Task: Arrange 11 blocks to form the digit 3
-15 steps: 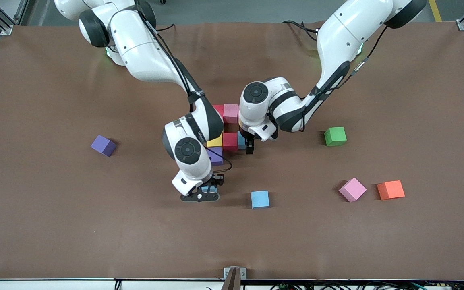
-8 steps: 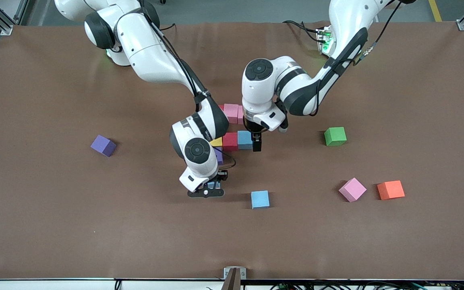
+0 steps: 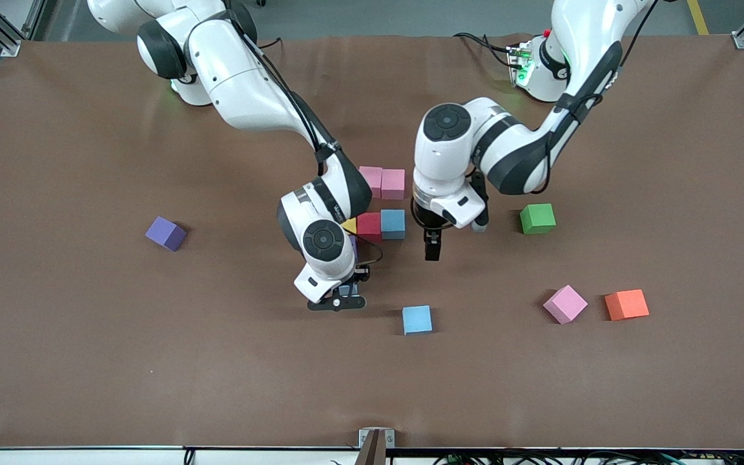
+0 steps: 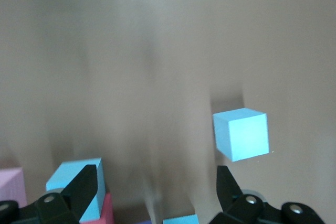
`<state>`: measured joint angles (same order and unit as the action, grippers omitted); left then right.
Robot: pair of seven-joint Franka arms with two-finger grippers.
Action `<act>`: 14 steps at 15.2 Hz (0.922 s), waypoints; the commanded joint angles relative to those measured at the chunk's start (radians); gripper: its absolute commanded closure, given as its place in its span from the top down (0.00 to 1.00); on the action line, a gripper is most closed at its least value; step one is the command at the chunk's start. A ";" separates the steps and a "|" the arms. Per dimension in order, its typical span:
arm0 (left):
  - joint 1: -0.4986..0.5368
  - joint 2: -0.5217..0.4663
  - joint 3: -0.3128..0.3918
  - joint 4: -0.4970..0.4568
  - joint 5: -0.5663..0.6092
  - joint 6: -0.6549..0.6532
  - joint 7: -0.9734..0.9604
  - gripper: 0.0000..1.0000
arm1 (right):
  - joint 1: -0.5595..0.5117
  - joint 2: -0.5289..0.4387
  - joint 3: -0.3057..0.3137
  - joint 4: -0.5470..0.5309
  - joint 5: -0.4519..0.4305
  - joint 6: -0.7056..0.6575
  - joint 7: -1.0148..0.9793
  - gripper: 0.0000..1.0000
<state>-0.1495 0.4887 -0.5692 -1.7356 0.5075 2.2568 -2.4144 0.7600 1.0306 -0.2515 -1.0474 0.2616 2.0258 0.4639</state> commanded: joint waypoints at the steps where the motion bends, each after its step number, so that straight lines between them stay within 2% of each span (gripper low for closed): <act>1: 0.031 0.019 -0.006 0.057 -0.021 -0.020 0.180 1.00 | -0.002 0.026 0.021 0.015 0.001 -0.005 0.048 0.25; 5: 0.077 0.132 -0.003 0.195 -0.023 -0.020 0.511 1.00 | 0.007 0.026 0.020 0.015 -0.001 -0.009 0.051 0.25; 8: 0.073 0.241 0.000 0.307 -0.056 -0.020 0.703 1.00 | 0.012 0.026 0.020 0.015 -0.001 -0.015 0.082 0.25; 14: 0.065 0.376 0.005 0.465 -0.066 -0.017 1.087 1.00 | 0.009 0.028 0.018 0.014 -0.007 -0.032 0.079 0.26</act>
<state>-0.0669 0.8059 -0.5641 -1.3624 0.4593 2.2582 -1.4464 0.7674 1.0307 -0.2449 -1.0447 0.2611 2.0112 0.5192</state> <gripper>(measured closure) 0.000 0.374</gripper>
